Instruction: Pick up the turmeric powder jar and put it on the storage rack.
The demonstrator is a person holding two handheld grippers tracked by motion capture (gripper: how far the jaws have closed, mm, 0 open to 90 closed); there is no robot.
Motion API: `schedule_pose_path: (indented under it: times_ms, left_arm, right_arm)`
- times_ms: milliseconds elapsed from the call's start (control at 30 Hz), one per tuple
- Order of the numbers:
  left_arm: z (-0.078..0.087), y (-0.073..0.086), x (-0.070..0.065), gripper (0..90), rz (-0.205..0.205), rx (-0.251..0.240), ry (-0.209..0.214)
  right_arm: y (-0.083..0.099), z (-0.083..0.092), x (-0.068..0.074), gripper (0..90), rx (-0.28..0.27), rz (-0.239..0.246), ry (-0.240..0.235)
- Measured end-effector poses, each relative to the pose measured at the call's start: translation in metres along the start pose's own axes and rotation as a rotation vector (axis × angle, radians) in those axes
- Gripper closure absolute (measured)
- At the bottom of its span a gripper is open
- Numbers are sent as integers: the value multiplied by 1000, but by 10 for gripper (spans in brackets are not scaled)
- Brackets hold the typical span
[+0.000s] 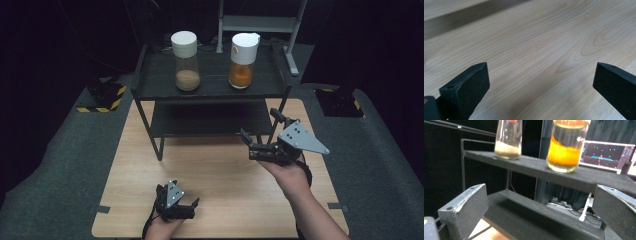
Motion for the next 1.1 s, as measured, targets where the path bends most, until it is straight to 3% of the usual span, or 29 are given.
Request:
schedule_pose_path:
  times_ms: [400, 667, 1100]
  left_arm:
    - [0, 0, 0, 10, 2, -1, 3]
    - [0, -1, -1, 10, -18, 7, 0]
    - [0, 0, -2, 10, -22, 2, 0]
  right_arm:
    - [35, 12, 5, 0, 71, 36, 12]
    - [57, 18, 11, 0, 108, 53, 9]
    - [100, 28, 18, 0, 196, 47, 5]
Point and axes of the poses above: each handheld gripper's, and its own axes: z roughly backward along the jaws, y roughly out of its underside, x roughly to its left, the point moved 8 cm from there along -z, roughly forward along the jaws, and after that the axes turned 2 degrees about x, right-handed, at the moved point
